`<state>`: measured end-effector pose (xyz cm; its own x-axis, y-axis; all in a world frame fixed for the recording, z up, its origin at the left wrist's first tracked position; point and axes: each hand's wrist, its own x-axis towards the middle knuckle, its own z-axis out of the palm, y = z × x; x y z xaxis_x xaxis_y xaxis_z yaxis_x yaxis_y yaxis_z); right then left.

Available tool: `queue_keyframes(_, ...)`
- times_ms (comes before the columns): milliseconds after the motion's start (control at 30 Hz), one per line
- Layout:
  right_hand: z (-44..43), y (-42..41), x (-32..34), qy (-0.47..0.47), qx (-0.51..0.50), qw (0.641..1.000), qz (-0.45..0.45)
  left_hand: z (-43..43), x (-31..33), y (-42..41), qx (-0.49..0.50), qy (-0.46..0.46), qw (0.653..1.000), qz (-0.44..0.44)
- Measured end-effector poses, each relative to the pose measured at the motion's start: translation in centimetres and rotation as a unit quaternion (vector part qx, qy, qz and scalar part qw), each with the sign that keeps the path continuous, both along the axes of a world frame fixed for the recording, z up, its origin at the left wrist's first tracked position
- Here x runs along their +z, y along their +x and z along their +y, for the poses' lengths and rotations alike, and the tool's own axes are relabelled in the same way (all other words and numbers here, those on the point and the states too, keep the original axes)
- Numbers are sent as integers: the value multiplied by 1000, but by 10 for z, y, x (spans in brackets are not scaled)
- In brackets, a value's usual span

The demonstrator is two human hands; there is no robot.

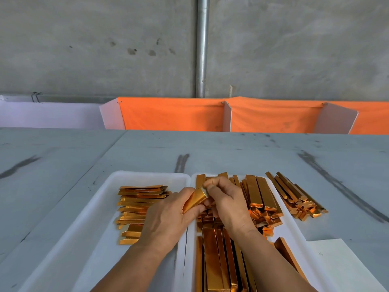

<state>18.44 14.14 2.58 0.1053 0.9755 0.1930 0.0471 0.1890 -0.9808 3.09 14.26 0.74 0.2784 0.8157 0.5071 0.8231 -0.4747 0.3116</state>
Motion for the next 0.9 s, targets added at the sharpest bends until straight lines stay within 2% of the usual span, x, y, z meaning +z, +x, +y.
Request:
queue_keyframes(100, -1, 1, 3, 4, 17, 999, 47, -2, 1, 0, -10, -11, 1000, 2)
queue_keyframes(600, -1, 3, 2, 0, 22, 999, -31, -2, 4, -1, 3, -25, 1000, 5)
queue_keyframes(900, -3, 2, 1, -11, 80, 997, 17, -2, 5, 0, 41, -49, 998, -7)
